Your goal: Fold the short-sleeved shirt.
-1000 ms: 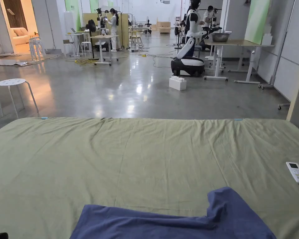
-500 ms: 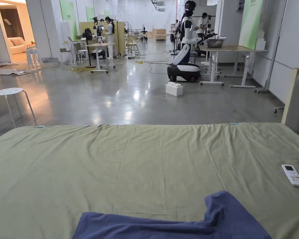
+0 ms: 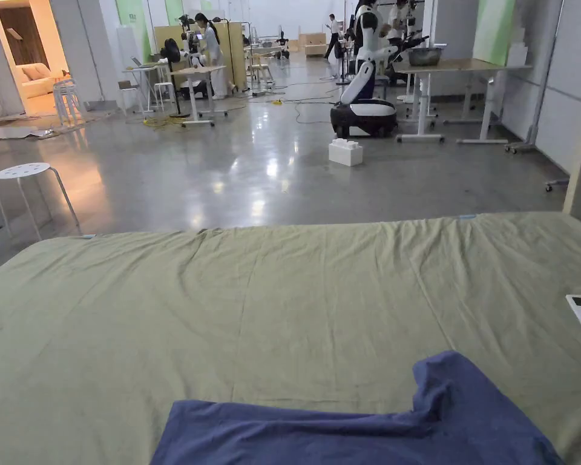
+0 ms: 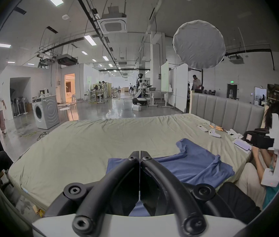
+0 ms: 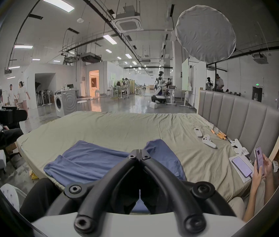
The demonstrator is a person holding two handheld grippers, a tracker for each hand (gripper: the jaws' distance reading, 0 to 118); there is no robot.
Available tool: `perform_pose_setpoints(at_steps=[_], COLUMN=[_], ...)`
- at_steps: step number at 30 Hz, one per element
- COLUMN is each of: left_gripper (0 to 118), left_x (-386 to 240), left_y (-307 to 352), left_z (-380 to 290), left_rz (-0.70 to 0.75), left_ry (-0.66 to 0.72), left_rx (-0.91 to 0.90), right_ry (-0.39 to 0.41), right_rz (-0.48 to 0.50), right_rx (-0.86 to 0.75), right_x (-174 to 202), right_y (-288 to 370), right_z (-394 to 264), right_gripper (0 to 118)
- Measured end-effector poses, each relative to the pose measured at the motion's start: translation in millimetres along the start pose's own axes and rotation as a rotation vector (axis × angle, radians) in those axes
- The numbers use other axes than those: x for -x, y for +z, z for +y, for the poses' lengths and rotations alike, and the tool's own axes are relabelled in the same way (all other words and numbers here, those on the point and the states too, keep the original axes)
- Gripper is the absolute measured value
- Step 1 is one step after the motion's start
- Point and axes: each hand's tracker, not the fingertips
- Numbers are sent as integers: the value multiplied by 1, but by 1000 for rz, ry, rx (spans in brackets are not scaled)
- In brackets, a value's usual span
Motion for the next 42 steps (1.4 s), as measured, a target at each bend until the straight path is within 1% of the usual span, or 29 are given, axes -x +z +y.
perform_pose_setpoints(at_steps=[1,2,4,5,7,8,9,11,12,13,14,15,18,21,24,26,27,28,29,30,31,32,34,37,38,39,40,41,42], left_gripper=[0,0,0,0,1,3,12,56,75,84,84,84,84,81,70,66,59,46,34,16,9,9,8,9,8,9,8,8,8], left_x=[7,20,40,55,78,91,107,137,147,154,178,188,214,225,227,224,219,212,207,203,195,191,192,200,189,190,192,196,199], left_y=[-10,-19,-43,-65,-100,-124,-152,-203,-226,-243,-251,-272,-310,-333,-346,-347,-346,-347,-347,-348,-351,-354,-359,-367,-379,-379,-378,-380,-380], left_z=[-1,-13,-19,-24,-37,-47,-57,-78,-89,-100,-103,-113,-135,-155,-173,-183,-187,-187,-189,-189,-194,-199,-205,-201,-219,-219,-218,-218,-217], left_rz=[7,94,95,63,62,85,95,96,98,113,381,413,533,616,658,666,672,678,660,648,643,652,668,733,367,359,354,352,356], left_ry=[5,-379,-304,-263,-244,-232,-217,-189,-215,-283,-942,-820,-679,-709,-765,-810,-830,-894,-880,-875,-887,-937,-952,-853,-309,-307,-297,-284,-248], left_rx=[20,414,463,524,535,581,635,729,803,791,1218,1209,1231,1261,1333,1380,1397,1380,1372,1381,1405,1433,1474,1477,1193,1198,1201,1201,1190], right_ry=[-1,-6,-22,-44,-93,-122,-191,-146,-143,-141,-145,-153,-200,-217,-204,-194,-193,-191,-188,-187,-187,-188,-185,-156,-139,-136,-141,-163,-199], right_rz=[2,7,1,-4,2,8,19,1,-10,-17,-25,-32,-51,-62,-65,-60,-54,-49,-43,-38,-30,-22,-11,-9,-7,-11,-19,-19,-22], right_rx=[4,13,28,42,73,94,176,144,156,170,179,191,233,256,265,263,260,256,251,249,249,251,252,243,255,263,278,326,362], right_x=[-1,-3,-5,-7,-11,-15,-17,-21,-23,-25,-27,-29,-35,-39,-39,-38,-37,-36,-34,-34,-33,-35,-39,-58,-69,-79,-94,-107,-122], right_y=[-2,-4,-8,-12,-20,-24,-30,-36,-38,-40,-42,-45,-52,-62,-72,-78,-80,-78,-79,-81,-83,-84,-92,-118,-136,-152,-172,-192,-219], right_z=[-2,-3,-7,-10,-16,-21,-28,-29,-33,-34,-36,-38,-44,-47,-45,-42,-41,-41,-40,-40,-40,-41,-41,-34,-29,-26,-24,-22,-21], right_gripper=[0,0,0,0,0,0,0,0,0,0,0,0,0,0,0,0,0,0,0,0,0,0,0,2,11,29,59,75,78])
